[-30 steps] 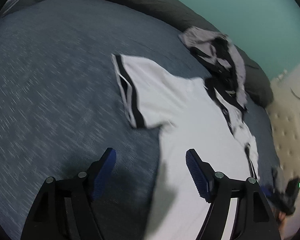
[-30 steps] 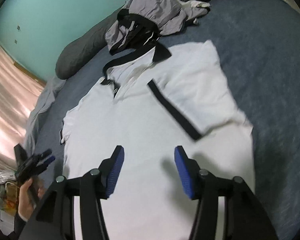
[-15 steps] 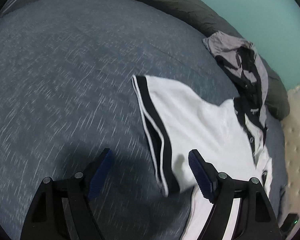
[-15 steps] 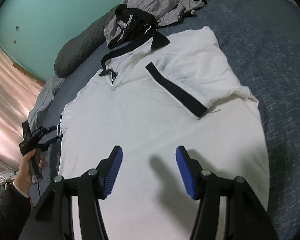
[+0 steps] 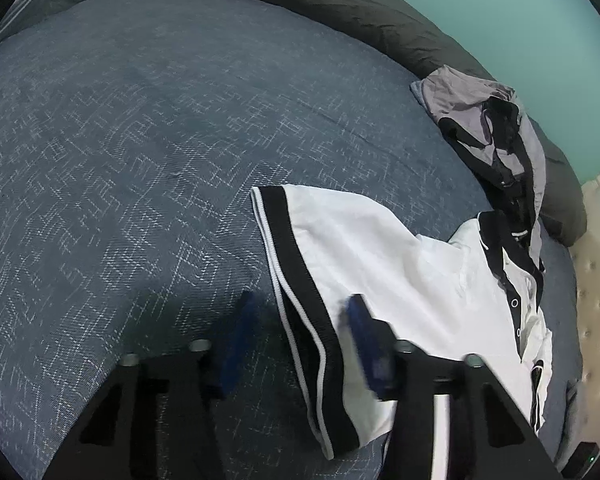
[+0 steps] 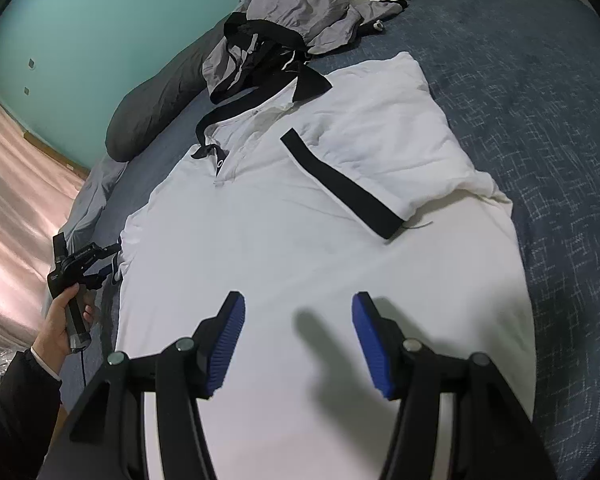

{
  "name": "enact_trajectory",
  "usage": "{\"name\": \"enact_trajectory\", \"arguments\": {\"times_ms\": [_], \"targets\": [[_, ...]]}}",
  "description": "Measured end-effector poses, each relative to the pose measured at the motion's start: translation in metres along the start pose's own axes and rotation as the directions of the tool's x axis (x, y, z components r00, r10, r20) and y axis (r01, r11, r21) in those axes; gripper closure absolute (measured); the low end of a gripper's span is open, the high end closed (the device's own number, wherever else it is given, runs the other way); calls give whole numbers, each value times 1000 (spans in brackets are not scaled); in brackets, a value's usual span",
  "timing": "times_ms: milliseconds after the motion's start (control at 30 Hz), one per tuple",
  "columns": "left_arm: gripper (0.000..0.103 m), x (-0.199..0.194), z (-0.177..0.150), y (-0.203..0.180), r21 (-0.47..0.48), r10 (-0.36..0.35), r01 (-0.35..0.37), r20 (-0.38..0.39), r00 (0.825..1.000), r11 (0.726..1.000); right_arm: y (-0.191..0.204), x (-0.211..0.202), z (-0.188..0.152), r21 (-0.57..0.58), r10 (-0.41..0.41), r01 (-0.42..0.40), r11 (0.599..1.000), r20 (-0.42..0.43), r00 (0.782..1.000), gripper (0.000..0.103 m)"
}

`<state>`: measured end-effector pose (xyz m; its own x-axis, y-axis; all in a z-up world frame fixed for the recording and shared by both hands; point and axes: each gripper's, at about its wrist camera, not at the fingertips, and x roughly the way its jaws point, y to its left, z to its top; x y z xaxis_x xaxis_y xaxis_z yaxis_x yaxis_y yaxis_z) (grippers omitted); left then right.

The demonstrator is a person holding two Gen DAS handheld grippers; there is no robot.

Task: Fold clothes
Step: 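Move the left tool to the other black-trimmed sleeve and close on its cuff, then fold the sleeve across the shirt body with the left tool and open it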

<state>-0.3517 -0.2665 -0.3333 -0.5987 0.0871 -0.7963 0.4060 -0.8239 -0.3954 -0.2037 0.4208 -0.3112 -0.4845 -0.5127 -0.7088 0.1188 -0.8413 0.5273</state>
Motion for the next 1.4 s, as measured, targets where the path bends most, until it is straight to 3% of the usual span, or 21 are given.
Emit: {"name": "enact_trajectory", "arguments": {"times_ms": [233,333,533,733,867,1100,1233,1400], "targets": [[82,-4,-2,-3,13,-13,13,-3,1000,1000,-1,0,1,8,3,-3,1000,3,1000,46],[98,-13,-3,-13,60,-1,0,16,1000,998,-1,0,1,9,4,-4,1000,4,1000,46],[98,-29,-5,-46,142,-12,4,53,999,990,-3,-1,2,18,5,-6,1000,10,1000,46],[98,-41,-15,-92,264,-16,-4,73,997,964,-6,-3,4,30,10,-10,999,18,1000,46],[98,-38,-25,-120,351,-6,-18,67,998,936,-7,-4,4,37,14,-15,999,21,1000,46],[98,-13,-70,-177,551,44,-35,-2,999,834,-8,-7,4,47,24,-26,999,24,999,46],[98,-7,-94,-193,611,52,-12,-47,998,792,-7,-8,4,50,31,-32,998,26,999,46],[97,-12,-110,-199,650,71,4,-89,993,760,-8,-10,5,60,36,-38,997,33,999,46]]}}
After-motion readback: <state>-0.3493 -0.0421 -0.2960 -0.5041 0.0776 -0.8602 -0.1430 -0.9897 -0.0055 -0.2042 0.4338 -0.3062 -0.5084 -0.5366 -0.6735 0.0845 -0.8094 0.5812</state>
